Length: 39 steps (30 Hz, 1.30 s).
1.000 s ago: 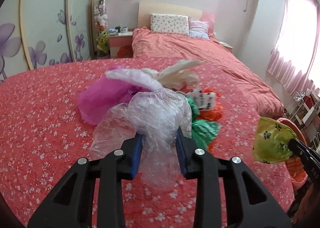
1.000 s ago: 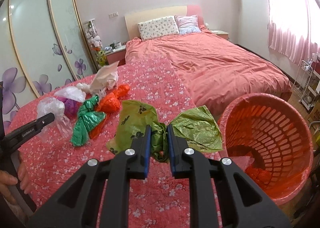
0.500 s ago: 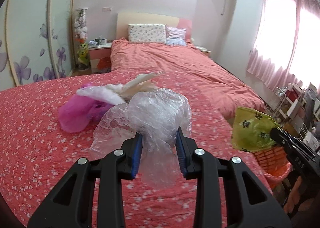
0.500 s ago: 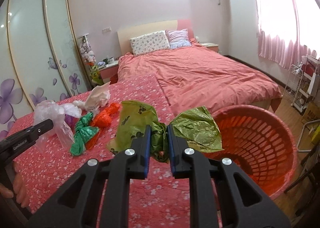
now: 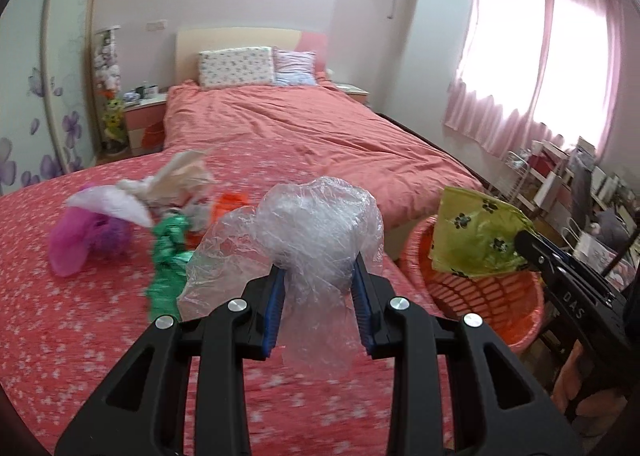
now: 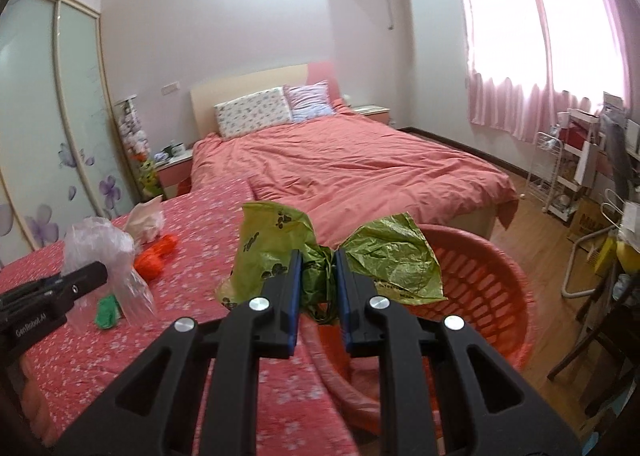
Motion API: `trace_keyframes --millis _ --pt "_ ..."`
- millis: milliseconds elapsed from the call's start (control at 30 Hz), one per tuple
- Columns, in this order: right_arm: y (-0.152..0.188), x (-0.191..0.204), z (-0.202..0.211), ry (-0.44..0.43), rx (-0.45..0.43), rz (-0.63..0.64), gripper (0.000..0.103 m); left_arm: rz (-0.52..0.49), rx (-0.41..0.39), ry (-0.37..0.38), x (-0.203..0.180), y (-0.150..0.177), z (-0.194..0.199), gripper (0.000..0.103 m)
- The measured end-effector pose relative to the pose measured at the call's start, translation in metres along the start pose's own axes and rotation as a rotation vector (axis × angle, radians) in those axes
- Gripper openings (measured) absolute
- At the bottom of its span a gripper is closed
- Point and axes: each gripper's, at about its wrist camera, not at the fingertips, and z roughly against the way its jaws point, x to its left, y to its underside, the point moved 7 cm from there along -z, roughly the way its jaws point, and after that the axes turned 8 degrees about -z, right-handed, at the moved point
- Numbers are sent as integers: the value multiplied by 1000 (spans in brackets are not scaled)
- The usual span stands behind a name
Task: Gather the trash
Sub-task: 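Grasp the clear bag with the left tool while the right carries the yellow-green bag to the basket, then hold both bags over the orange basket and open both tools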
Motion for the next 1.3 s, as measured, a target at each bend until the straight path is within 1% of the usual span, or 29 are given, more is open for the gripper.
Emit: trace_keyframes --millis 233,367,667,967,1300 --pt "-6 -39 0 51 -17 -54 17 -29 15 82 -40 -1 -18 32" --pt "-6 -60 -3 78 -17 -82 17 -52 26 127 -69 -3 -32 32" --pt "-9 -100 -12 122 -23 -147 17 -88 43 202 -115 -7 -55 32" --pt "-10 -132 -21 142 -28 -203 18 -102 67 247 -142 -10 -71 32" --pt "-7 -146 -28 160 -27 -240 18 -123 77 272 -161 -15 -84 32"
